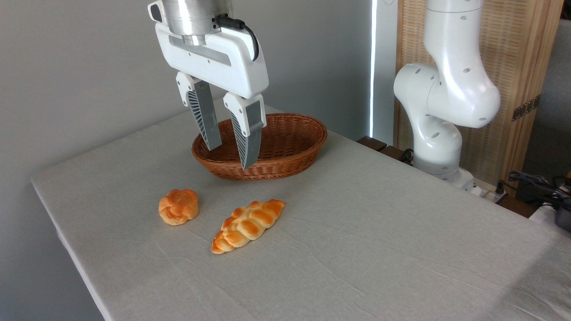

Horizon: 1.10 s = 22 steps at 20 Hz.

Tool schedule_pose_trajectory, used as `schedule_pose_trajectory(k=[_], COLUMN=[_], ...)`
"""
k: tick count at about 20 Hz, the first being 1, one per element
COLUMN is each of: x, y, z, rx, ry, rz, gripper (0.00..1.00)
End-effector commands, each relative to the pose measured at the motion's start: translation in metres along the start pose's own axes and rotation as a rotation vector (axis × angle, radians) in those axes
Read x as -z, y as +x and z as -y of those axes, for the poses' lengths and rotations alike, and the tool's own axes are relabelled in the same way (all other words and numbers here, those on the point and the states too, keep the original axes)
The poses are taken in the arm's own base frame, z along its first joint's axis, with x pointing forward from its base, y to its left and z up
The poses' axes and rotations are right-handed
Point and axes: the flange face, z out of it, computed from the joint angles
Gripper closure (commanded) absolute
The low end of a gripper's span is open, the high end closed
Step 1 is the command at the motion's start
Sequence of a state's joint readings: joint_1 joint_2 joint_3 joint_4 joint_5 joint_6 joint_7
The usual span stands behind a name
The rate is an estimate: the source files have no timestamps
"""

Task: Put bread into the basket
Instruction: 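Move the open gripper from the basket down toward the small round roll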

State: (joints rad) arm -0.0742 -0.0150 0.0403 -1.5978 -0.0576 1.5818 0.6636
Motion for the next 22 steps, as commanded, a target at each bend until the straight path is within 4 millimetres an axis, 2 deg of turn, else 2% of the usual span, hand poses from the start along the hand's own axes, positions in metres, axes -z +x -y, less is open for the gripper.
schedule_pose_trajectory(k=[1,11,14,16,18,22], x=[0.004,0.003,0.000,-0.002,-0.015,-0.059], y=[-0.001,-0.001,0.006,0.022,0.044,0.097], z=[0.003,0.003,0.001,-0.005,-0.017,-0.052], rx=[-0.009,-0.009,-0.019,-0.045,-0.084,-0.171], ry=[-0.021,-0.022,-0.008,0.019,0.032,0.013], rz=[-0.007,-0.006,-0.010,-0.044,-0.064,-0.066], gripper=[0.00,0.00,0.00,0.00,0.00,0.00])
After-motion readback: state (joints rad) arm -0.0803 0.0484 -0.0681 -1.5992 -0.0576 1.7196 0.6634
